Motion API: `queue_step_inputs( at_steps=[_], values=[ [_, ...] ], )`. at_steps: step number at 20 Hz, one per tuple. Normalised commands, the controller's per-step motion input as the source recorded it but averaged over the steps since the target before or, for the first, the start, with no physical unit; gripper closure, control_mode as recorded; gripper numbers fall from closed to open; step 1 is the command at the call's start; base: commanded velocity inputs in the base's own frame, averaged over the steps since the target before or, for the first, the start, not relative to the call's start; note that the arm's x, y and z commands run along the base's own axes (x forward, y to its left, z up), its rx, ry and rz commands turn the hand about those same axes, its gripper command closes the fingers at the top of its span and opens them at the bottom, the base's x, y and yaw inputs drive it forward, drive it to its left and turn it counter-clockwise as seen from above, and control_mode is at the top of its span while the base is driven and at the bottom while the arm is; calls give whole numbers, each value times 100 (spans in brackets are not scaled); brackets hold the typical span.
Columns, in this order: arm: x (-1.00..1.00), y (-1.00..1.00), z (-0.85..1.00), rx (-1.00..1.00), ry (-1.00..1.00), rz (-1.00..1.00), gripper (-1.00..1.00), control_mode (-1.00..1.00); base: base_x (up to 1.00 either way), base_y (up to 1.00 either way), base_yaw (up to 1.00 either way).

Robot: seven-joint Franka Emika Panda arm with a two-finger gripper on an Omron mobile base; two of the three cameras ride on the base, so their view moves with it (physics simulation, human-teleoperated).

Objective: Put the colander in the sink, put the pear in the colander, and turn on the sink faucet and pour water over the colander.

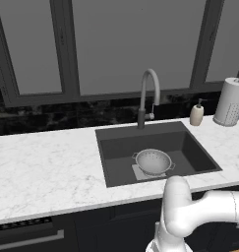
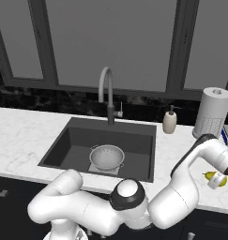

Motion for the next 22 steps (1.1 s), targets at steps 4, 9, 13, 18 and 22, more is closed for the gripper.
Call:
queue_step_inputs(
  at_steps=[4,9,13,18,22],
  values=[
    [-50,97,60,-7,-1,0,100,-100,0,0,0],
    [-27,100,45,-13,-9,0,100,-100,0,0,0],
    [-11,100,26,-11,-14,0,100,-100,0,0,0],
    [-3,91,28,-2,-9,2,100,-100,0,0,0],
    [0,74,35,0,0,2,100,-100,0,0,0]
  ],
)
